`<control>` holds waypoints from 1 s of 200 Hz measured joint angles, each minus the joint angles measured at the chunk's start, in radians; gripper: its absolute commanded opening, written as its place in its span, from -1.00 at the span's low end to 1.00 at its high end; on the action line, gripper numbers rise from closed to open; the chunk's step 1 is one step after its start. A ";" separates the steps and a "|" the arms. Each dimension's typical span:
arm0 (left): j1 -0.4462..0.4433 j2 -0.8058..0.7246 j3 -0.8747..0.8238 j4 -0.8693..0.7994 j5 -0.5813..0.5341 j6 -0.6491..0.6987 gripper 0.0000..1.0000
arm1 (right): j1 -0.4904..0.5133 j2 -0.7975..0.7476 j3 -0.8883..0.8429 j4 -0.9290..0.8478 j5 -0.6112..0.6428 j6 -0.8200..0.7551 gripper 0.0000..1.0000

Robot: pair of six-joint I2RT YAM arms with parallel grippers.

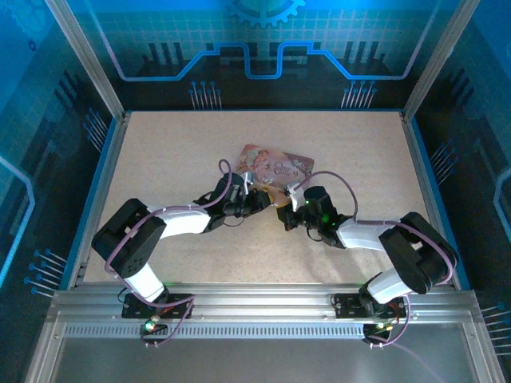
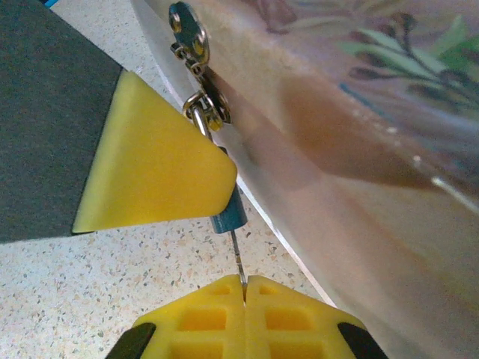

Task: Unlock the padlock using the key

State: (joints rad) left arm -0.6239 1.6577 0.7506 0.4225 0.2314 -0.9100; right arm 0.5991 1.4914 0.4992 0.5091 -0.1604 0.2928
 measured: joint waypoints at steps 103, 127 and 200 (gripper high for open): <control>0.000 -0.016 0.000 -0.012 0.004 0.001 -0.87 | -0.005 -0.018 0.001 -0.016 0.009 -0.032 -1.00; 0.000 -0.028 0.000 -0.016 0.003 -0.001 -0.87 | -0.013 -0.022 0.011 -0.021 -0.005 -0.053 -1.00; 0.000 -0.030 0.000 -0.019 0.001 -0.001 -0.87 | -0.026 -0.022 0.013 -0.022 -0.039 -0.069 -1.00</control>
State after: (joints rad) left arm -0.6239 1.6276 0.7502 0.4030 0.2321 -0.9112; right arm 0.5735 1.4696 0.5125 0.4870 -0.1989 0.2237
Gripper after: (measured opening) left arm 0.195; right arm 0.050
